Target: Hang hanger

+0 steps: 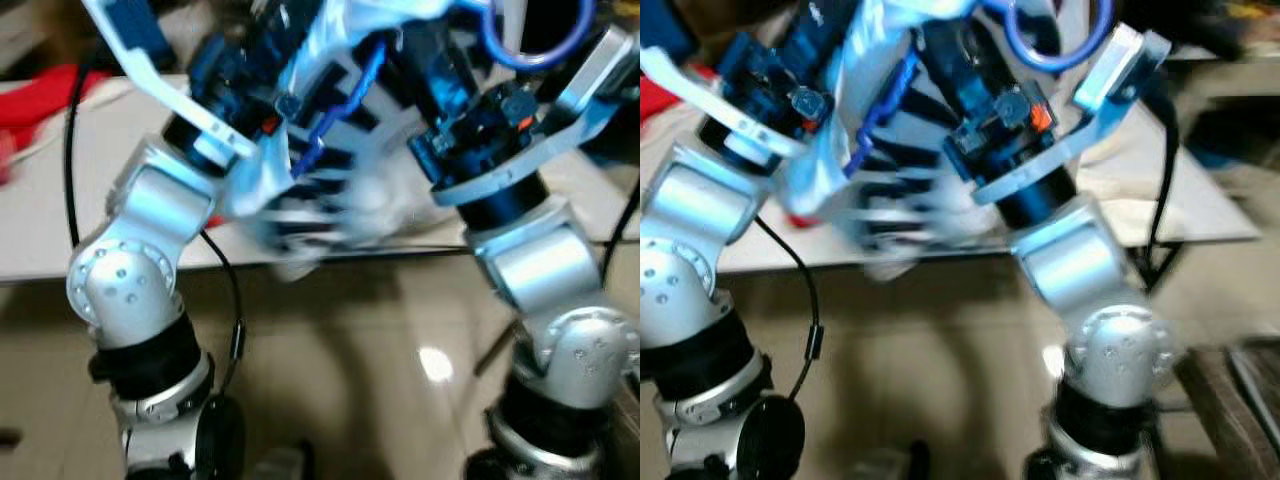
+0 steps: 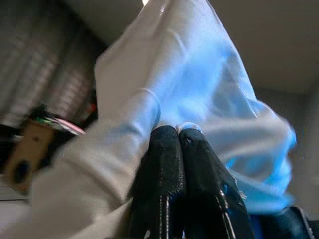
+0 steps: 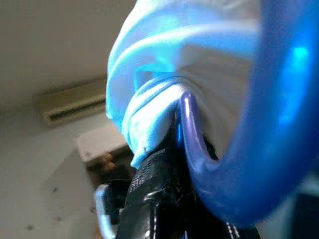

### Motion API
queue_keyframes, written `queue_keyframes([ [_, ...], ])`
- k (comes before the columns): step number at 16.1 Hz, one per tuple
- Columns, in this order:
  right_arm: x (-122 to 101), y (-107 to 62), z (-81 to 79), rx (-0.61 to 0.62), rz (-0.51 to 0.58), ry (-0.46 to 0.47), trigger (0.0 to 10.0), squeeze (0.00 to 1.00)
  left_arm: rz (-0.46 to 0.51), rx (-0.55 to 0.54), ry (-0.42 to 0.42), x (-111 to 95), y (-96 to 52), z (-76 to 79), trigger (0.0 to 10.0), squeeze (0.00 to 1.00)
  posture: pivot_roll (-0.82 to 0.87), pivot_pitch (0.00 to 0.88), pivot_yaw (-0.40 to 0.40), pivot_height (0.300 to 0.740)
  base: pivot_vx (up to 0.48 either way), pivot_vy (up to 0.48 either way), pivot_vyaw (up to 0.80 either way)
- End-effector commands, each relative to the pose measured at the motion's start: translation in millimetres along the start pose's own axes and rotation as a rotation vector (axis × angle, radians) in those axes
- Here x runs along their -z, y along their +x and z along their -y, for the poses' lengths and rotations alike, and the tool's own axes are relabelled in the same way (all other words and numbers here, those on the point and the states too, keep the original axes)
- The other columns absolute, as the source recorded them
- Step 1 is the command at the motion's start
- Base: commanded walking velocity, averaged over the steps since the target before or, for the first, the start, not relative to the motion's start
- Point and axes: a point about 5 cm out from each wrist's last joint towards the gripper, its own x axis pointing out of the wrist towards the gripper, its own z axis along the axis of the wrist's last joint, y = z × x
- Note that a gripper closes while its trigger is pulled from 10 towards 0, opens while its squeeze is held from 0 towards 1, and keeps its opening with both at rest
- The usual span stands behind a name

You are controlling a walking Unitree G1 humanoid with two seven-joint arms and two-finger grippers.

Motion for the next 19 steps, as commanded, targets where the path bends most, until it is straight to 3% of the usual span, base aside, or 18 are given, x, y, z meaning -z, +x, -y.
queue_keyframes([
  [1, 4, 0.5, -1.9, -0.017, -0.029, 0.003, 10.0, 0.0, -0.021, -0.054, 0.006, 0, -5.0, -7.9, 0.0, 0.0, 0.09, 0.014, 0.022, 0.74, 0.0, 0.0, 0.79],
  [3, 12, -1.9, 0.7, 0.027, -0.07, 0.023, 10.0, 0.0, -0.089, -0.086, 0.01, 8, -11.8, -9.2, 0.0, 0.0, 0.09, 0.015, 0.023, 0.74, 0.0, 0.0, 0.78],
  [5, 28, -18.5, 25.7, 0.199, -0.156, 0.031, 10.0, 0.0, -0.234, -0.181, 0.078, 25, -29.8, -19.2, 0.0, 0.0, 0.09, 0.02, 0.025, 0.74, 0.0, 0.0, 0.78],
  [9, 55, -49.3, 36.1, 0.283, -0.412, -0.083, 10.0, 0.0, -0.258, -0.214, 0.048, 23, -57.1, -13.7, 0.0, 0.0, 0.09, 0.033, 0.019, 0.74, 0.0, 0.0, 0.78],
  [16, 63, -53.4, 37.5, 0.275, -0.465, -0.096, 10.0, 0.0, -0.265, -0.137, 0.042, 15, -71.7, 8.1, 0.0, 0.0, 0.12, 0.048, -0.012, 0.74, 0.0, 0.0, 0.78],
  [17, 65, -52.7, 40.2, 0.282, -0.473, -0.101, 10.0, 0.0, -0.279, -0.167, 0.049, 16, -73.8, 6.5, 0.0, 0.0, 0.12, 0.052, -0.021, 0.74, 0.0, 0.0, 0.79],
  [19, 68, -58.3, 59.0, 0.388, -0.503, -0.153, 10.0, 0.0, -0.372, -0.364, 0.111, 29, -83.1, -13.4, 0.0, 0.0, 0.13, 0.061, -0.035, 0.74, 0.0, 0.0, 0.78],
])
